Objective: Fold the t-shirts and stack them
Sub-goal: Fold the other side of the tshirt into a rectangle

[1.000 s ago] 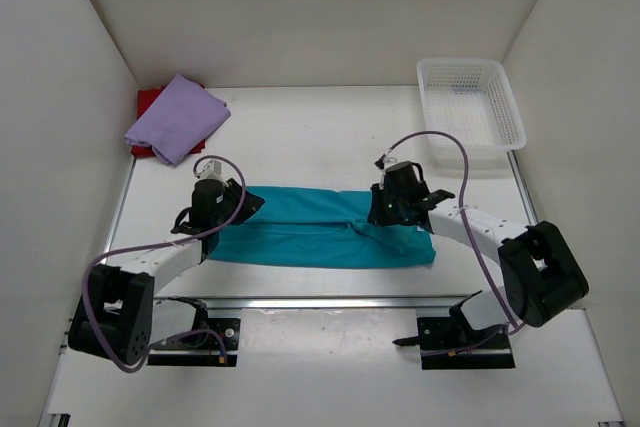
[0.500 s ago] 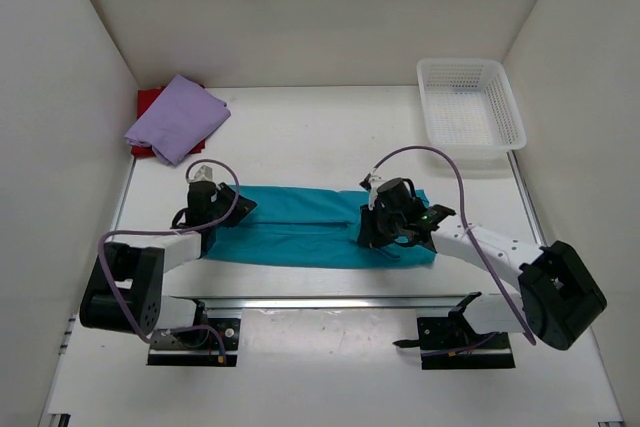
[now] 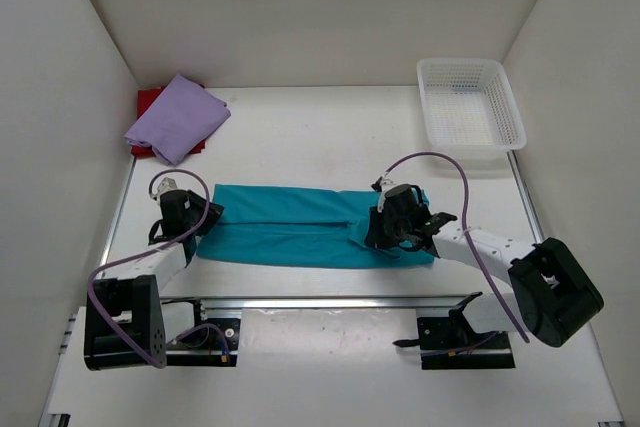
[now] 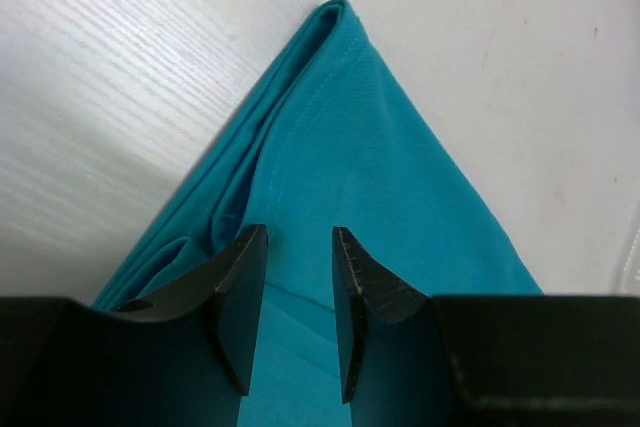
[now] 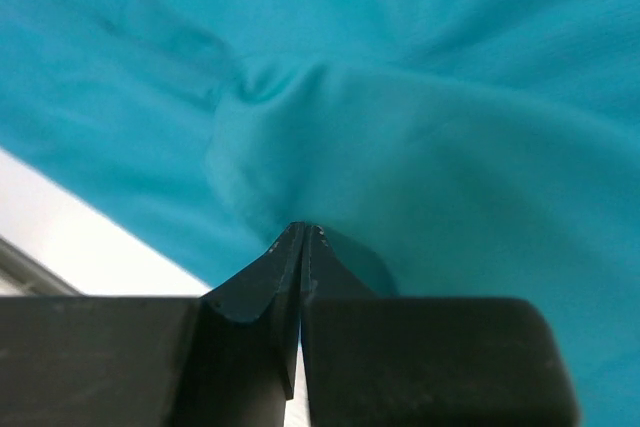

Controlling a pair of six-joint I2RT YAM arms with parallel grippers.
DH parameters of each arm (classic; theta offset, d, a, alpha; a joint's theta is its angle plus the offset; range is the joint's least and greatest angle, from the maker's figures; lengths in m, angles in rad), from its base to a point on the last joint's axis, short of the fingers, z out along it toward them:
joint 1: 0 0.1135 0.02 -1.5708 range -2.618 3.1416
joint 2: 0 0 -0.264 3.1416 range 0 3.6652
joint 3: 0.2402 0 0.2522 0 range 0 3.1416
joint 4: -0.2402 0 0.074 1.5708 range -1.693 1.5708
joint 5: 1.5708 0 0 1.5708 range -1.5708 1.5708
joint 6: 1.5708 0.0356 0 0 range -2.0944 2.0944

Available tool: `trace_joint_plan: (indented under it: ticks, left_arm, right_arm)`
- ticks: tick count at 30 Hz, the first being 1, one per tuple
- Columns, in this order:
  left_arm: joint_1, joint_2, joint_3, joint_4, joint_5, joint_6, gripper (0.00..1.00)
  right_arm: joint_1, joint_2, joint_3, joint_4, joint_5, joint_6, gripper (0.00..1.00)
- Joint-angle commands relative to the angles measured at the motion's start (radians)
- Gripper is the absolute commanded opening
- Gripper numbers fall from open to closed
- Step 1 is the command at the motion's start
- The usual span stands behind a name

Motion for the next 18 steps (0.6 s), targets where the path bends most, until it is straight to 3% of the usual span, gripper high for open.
trace_joint_plan:
  ticks: [1,8,10,14,18]
  left_arm:
    - [0.011,-0.045,-0.005,-0.074,-0.041,0.043,0.43]
    - [-0.009,-0.027,0.006,-0.082,-0.080,0.046,0.42]
    - [0.006,-0.042,0.003,-0.102,-0.083,0.040,0.34]
    - [0.024,-0.142,-0.034,-0.115,-0.117,0.049,0.37]
    - [0.005,-0.093,-0.013,-0.126,-0.091,0.056,0.37]
  right_arm:
    - [0.019,-0.012,-0.009,0.088,-0.003,0.018,0.00]
    - [0.013,-0.006,-0.047,0.146,-0.030,0.014,0.00]
    - [0.019,-0.009,-0.049,0.148,-0.028,0.012,0.00]
    - [0.011,-0.017,-0.061,0.167,-0.036,0.015,0.00]
    - [0.004,-0.005,-0.055,0.166,-0.046,0.009,0.00]
